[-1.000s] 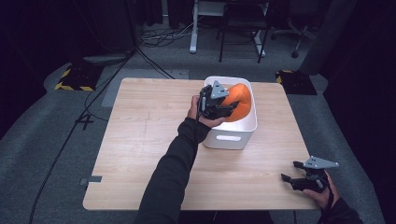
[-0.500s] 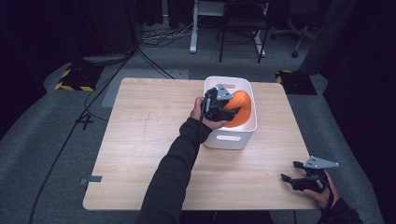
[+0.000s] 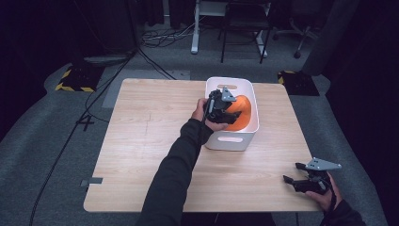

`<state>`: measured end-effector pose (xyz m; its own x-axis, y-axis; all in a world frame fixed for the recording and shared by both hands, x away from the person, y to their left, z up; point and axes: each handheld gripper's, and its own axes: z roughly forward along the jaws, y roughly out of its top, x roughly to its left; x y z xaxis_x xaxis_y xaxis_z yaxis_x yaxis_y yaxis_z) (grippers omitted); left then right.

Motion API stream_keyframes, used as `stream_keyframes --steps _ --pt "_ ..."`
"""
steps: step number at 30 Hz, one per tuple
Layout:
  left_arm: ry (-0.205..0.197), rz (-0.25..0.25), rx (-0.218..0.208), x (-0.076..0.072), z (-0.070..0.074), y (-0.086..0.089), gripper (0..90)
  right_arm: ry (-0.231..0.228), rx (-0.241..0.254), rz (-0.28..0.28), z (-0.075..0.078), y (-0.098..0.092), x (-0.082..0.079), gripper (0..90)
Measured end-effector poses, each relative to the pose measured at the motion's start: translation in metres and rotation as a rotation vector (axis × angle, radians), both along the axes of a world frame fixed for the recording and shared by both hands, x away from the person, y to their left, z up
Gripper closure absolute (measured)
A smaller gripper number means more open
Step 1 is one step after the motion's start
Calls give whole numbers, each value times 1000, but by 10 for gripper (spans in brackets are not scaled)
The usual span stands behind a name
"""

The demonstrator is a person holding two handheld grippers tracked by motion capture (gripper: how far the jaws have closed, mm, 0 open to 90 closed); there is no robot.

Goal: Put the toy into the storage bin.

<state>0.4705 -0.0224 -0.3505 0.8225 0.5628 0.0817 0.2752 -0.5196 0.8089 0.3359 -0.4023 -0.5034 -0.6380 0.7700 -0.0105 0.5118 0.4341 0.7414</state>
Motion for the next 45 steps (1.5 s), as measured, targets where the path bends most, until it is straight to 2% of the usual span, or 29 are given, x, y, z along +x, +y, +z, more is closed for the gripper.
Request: stream_keyframes --steps 2,8,9,12,14,17,24,29,32,33,35,36,37,39,40,44,45 --pt "14 -11 6 0 -1 0 448 0 0 0 0 0 0 168" --pt "39 2 52 2 -3 -1 441 -1 0 0 0 0 0 169" --pt "45 6 43 1 -5 -2 440 0 0 0 0 0 0 168" --pt "51 3 51 1 -5 -1 436 0 0 0 0 0 0 169" --pt "51 -3 72 2 -4 -1 430 0 0 0 0 0 0 169" --pt "72 -9 97 2 -4 0 424 -2 -1 1 0 0 0 168" --pt "88 -27 140 2 -3 2 420 -2 4 -2 0 0 0 169" --pt "96 -30 148 2 -3 5 420 -4 6 -3 0 0 0 169" --pt "104 -37 180 2 -3 5 425 -3 6 -3 0 0 0 168" --pt "102 -33 175 2 -4 5 426 -3 6 -3 0 0 0 169" --pt "117 -24 198 1 -3 4 426 -4 6 -3 0 0 0 168" --pt "109 -24 188 2 -4 4 427 -3 6 -3 0 0 0 169" --pt "124 -26 192 1 -4 4 433 -3 6 -3 0 0 0 168" --pt "118 -14 200 2 -6 2 439 -3 6 -3 0 0 0 168" --pt "119 -28 234 4 -6 3 441 -3 6 -3 0 0 0 168" --pt "143 -28 254 5 -9 2 445 -4 6 -3 0 0 0 169" --pt "136 -24 255 6 -10 1 445 -3 7 -4 0 0 0 169"
